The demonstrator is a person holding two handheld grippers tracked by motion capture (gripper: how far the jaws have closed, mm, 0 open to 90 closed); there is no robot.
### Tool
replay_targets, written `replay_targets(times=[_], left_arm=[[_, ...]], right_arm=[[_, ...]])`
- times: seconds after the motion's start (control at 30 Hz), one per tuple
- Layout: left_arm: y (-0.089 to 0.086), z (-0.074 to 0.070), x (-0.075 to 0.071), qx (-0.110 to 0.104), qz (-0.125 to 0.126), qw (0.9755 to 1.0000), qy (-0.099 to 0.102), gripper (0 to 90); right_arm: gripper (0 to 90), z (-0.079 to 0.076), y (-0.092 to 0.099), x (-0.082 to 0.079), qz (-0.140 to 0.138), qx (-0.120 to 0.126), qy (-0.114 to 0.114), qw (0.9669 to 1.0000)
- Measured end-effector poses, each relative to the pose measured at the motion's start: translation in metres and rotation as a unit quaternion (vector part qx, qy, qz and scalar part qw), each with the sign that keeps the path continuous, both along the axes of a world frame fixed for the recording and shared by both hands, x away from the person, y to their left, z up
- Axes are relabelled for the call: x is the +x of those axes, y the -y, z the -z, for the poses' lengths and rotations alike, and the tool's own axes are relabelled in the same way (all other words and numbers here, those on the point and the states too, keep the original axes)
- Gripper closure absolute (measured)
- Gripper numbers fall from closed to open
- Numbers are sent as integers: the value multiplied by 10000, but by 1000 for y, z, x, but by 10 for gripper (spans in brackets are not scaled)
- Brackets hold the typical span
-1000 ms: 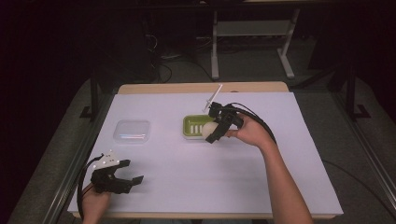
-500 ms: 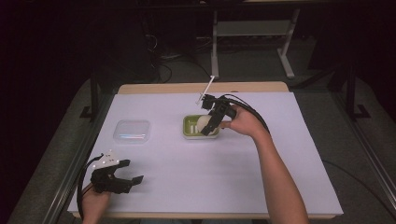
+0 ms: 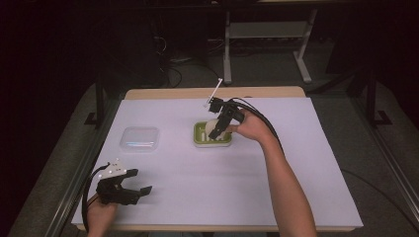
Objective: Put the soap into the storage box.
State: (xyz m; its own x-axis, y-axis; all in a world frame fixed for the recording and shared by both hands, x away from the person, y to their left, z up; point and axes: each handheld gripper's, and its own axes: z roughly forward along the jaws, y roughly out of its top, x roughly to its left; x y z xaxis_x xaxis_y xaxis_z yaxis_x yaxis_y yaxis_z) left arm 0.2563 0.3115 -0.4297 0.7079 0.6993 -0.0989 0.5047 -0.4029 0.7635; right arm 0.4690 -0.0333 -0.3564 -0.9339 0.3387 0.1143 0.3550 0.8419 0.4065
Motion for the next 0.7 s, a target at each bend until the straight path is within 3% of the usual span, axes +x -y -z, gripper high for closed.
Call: replay_targets(times=[0.7], left_arm=[[0, 0, 1, -6, 16, 10000, 13, 136]], right_arm=[[239, 25, -6, 20, 348, -111, -103, 9993]])
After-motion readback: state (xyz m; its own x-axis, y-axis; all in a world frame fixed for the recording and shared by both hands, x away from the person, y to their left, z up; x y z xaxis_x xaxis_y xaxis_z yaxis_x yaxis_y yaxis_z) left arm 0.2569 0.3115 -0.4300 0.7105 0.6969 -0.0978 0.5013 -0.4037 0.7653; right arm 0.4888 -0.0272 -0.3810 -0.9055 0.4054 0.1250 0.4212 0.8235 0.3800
